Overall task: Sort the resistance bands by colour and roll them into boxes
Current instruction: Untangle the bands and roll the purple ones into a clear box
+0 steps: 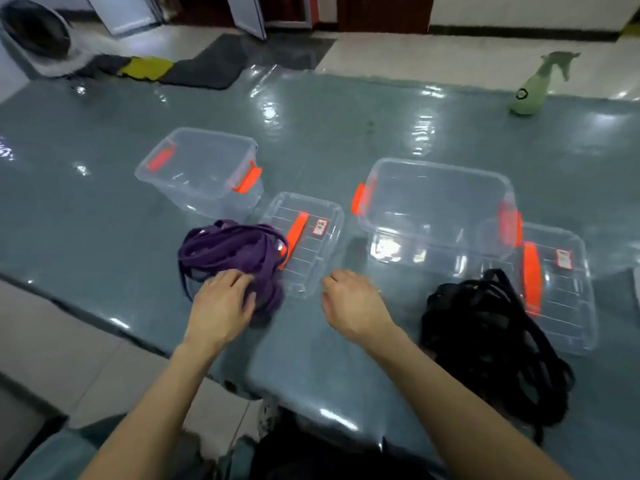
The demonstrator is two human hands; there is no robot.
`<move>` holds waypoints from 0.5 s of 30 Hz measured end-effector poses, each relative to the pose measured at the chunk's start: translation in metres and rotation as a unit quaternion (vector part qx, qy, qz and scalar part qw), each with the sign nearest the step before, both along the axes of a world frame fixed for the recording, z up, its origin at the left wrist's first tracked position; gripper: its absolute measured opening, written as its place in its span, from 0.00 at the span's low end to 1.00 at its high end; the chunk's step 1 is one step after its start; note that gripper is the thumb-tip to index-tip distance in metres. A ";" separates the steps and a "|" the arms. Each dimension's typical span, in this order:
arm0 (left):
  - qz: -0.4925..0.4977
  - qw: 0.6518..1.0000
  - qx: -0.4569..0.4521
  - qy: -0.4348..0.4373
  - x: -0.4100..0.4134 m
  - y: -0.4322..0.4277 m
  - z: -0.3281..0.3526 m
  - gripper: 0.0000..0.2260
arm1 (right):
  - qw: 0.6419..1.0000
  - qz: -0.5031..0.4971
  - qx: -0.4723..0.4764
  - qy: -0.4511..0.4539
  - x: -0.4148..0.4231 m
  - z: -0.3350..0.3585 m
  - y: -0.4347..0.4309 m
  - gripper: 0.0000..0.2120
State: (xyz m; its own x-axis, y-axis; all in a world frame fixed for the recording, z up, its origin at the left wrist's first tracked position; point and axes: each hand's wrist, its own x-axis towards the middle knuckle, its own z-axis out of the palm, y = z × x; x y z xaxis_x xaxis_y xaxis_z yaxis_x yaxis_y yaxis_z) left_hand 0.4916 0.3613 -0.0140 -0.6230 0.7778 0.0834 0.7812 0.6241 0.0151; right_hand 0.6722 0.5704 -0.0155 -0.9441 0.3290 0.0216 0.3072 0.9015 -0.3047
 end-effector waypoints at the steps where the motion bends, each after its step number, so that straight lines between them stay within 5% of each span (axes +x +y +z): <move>1: 0.011 1.000 0.016 -0.002 -0.026 -0.017 -0.004 0.14 | 1.000 -0.014 -0.010 0.002 -0.023 -0.003 -0.011 0.10; 5: 0.052 0.993 0.068 -0.081 -0.120 -0.061 -0.013 0.18 | 0.991 -0.110 -0.073 0.029 -0.107 -0.006 -0.046 0.19; 11: 0.134 0.946 0.104 -0.276 -0.201 -0.062 -0.022 0.29 | 0.964 -0.233 -0.115 -0.053 -0.184 -0.009 -0.065 0.48; 15: 0.092 0.937 0.069 -0.329 -0.212 -0.055 -0.031 0.22 | 0.935 -0.314 -0.158 -0.049 -0.195 -0.011 -0.068 0.44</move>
